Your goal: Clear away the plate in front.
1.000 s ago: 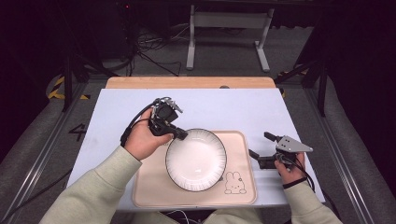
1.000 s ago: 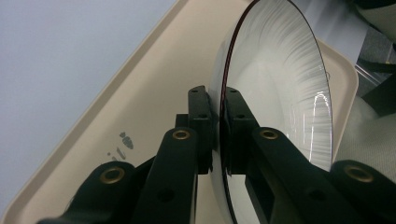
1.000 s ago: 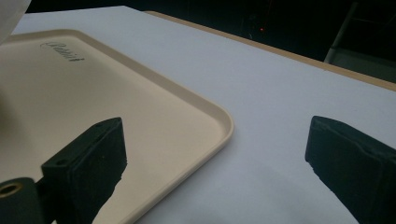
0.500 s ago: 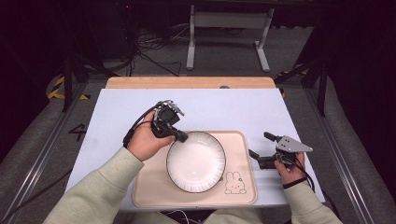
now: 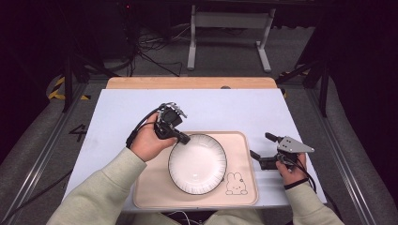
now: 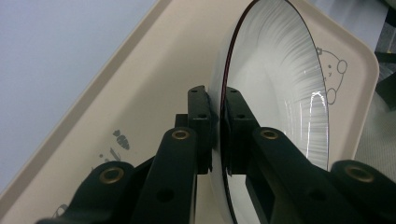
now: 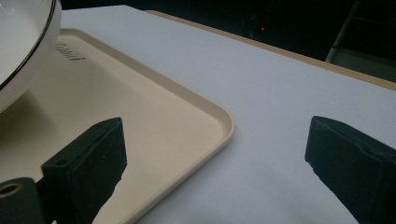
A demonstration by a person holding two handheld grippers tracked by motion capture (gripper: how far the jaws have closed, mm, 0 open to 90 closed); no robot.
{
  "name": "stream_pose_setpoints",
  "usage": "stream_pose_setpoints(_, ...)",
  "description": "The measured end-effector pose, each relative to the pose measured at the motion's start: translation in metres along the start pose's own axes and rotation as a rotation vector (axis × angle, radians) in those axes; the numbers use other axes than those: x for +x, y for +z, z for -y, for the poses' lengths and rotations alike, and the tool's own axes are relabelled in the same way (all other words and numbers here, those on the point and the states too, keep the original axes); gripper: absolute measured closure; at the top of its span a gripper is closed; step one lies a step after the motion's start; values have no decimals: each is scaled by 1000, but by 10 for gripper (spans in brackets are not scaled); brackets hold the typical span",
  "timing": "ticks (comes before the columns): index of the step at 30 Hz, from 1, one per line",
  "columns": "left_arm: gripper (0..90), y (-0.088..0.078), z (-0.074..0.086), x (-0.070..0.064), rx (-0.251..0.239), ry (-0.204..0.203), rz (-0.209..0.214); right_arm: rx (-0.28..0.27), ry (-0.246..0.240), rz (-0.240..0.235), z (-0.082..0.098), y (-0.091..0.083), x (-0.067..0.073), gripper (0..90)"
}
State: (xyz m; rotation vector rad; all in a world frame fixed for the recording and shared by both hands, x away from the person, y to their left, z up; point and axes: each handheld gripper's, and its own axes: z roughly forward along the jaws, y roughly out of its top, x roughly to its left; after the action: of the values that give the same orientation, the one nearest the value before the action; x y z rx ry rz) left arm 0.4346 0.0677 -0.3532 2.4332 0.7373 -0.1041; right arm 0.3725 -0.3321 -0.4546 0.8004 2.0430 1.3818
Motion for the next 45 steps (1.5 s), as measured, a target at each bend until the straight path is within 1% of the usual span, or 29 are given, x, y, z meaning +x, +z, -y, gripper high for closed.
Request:
stream_pose_setpoints(2, 839, 1, 1, 3, 3, -10, 6, 0, 0, 0, 0, 0, 0, 56)
stream_pose_setpoints(4, 839, 2, 1, 3, 6, -12, 3, 0, -1, 1, 0, 0, 0, 56)
stream_pose_setpoints(6, 838, 3, 1, 4, 7, -8, 4, 0, -1, 1, 0, 0, 0, 56)
stream_pose_setpoints(9, 837, 5, 2, 6, 8, -18, 15, 0, -1, 1, 0, 0, 0, 56)
stream_pose_setpoints(12, 837, 6, 3, 7, 11, -28, 14, 0, 0, 0, 0, 0, 0, 56)
stream_pose_setpoints(14, 838, 7, 2, 8, 9, -22, 17, 0, 0, -1, 0, 0, 0, 56)
stream_pose_setpoints(18, 838, 8, 3, 9, 8, -28, 20, 1, -1, -1, 0, 0, 0, 56)
stream_pose_setpoints(21, 838, 9, 3, 10, 14, -18, 30, 0, 0, -1, 0, 0, 0, 56)
stream_pose_setpoints(22, 839, 10, 3, 10, 19, -23, 31, 0, 0, -1, 0, 0, 0, 56)
stream_pose_setpoints(24, 841, 12, 2, 11, 22, -14, 33, 1, -1, -1, 0, 0, 0, 57)
stream_pose_setpoints(26, 841, 13, 3, 12, 25, -22, 35, 0, -1, -1, 0, 0, 0, 57)
stream_pose_setpoints(28, 842, 15, 3, 14, 24, -27, 37, 0, -1, -2, 0, 0, 0, 56)
stream_pose_setpoints(30, 844, 16, 3, 16, 24, -23, 40, 0, -1, -2, 0, 0, 0, 56)
stream_pose_setpoints(33, 845, 18, 5, 20, 26, -39, 53, 0, -2, -2, 0, 0, 0, 56)
stream_pose_setpoints(35, 845, 19, 5, 21, 21, -33, 55, 0, -2, -2, 0, 0, 0, 56)
stream_pose_setpoints(36, 845, 20, 5, 23, 18, -30, 63, 0, -1, -3, 0, 0, 0, 56)
stream_pose_setpoints(38, 845, 21, 5, 24, 18, -33, 68, 0, -2, -4, 0, 0, 0, 56)
stream_pose_setpoints(39, 846, 22, 5, 26, 23, -28, 67, 0, -2, -3, 0, 0, 0, 56)
stream_pose_setpoints(41, 848, 24, 6, 29, 19, -37, 76, 0, -3, -3, 0, 0, 0, 56)
stream_pose_setpoints(42, 848, 25, 6, 30, 21, -34, 76, 0, -2, -4, 0, 0, 0, 56)
stream_pose_setpoints(44, 849, 26, 6, 31, 21, -42, 76, 0, -2, -4, 0, 0, 0, 56)
stream_pose_setpoints(45, 849, 27, 7, 34, 27, -40, 90, 0, -2, -4, 0, 0, 0, 56)
